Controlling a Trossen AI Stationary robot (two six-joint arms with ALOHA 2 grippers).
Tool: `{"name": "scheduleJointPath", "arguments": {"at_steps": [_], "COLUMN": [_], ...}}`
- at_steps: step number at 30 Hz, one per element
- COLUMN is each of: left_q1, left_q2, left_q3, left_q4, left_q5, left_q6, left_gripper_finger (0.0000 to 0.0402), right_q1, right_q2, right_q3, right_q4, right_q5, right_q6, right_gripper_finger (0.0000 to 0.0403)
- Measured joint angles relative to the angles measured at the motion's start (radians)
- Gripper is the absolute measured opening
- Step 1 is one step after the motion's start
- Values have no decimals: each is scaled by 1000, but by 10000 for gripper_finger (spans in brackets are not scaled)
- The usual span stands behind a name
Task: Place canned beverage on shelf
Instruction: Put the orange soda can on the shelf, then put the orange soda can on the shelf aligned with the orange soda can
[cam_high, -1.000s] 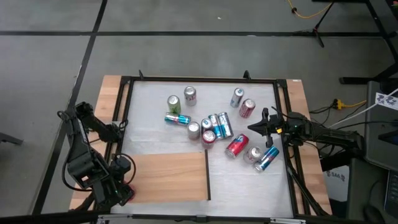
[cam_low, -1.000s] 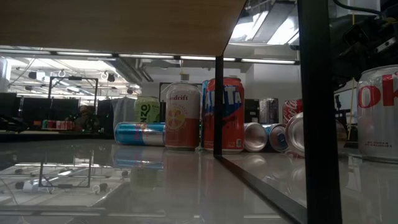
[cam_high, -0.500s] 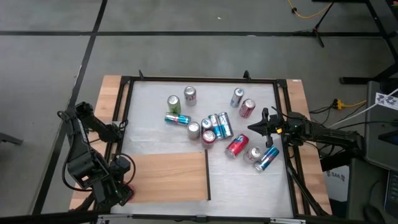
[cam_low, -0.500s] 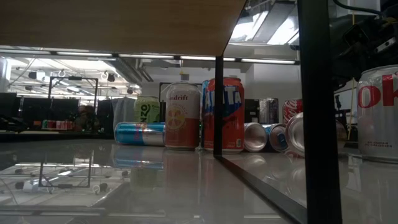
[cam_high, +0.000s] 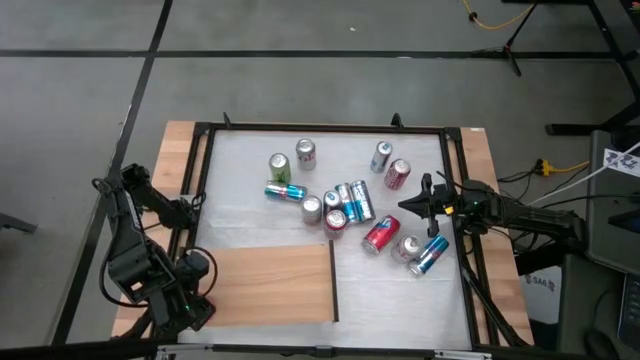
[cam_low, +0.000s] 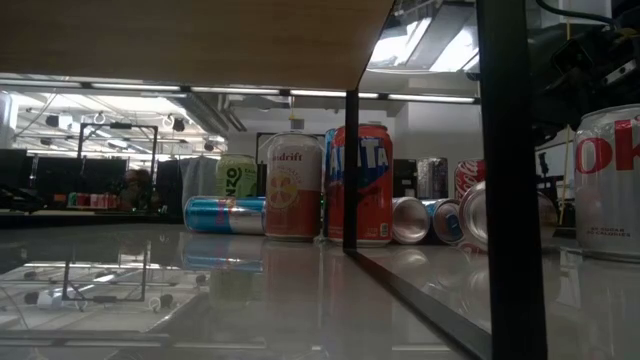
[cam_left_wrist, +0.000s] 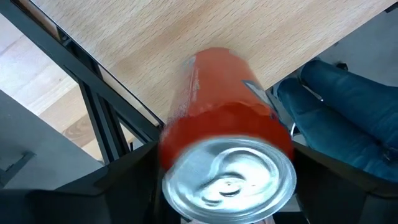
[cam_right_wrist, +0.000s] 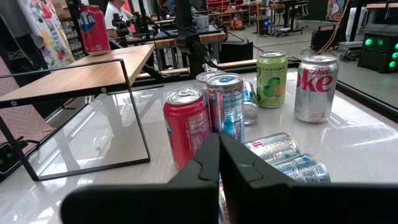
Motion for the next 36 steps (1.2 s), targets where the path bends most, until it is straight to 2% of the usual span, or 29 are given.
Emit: {"name": "scheduleJointPath", "arguments": {"at_steps": [7,15,26,32,36], "left_q1": [0,5,28,60,85], "left_q2": [0,0,-2,-22,-52], "left_q3": [0,20,111,114,114], "left_q4": [-1,-3,-4,-3,-4], "left_q5": [0,26,-23,-36,-90], "left_q6": [0,3,7,8,8], "left_gripper_finger": [376,377,377,377,377], "right_q1": [0,0,0,0,0], "right_q2": [0,0,0,0,0], "right_q3": [0,0,0,0,0], "right_q4": [0,0,0,0,0], "right_q5": [0,0,0,0,0], "right_q6": [0,0,0,0,0], "right_gripper_finger": [3,3,3,3,3]}}
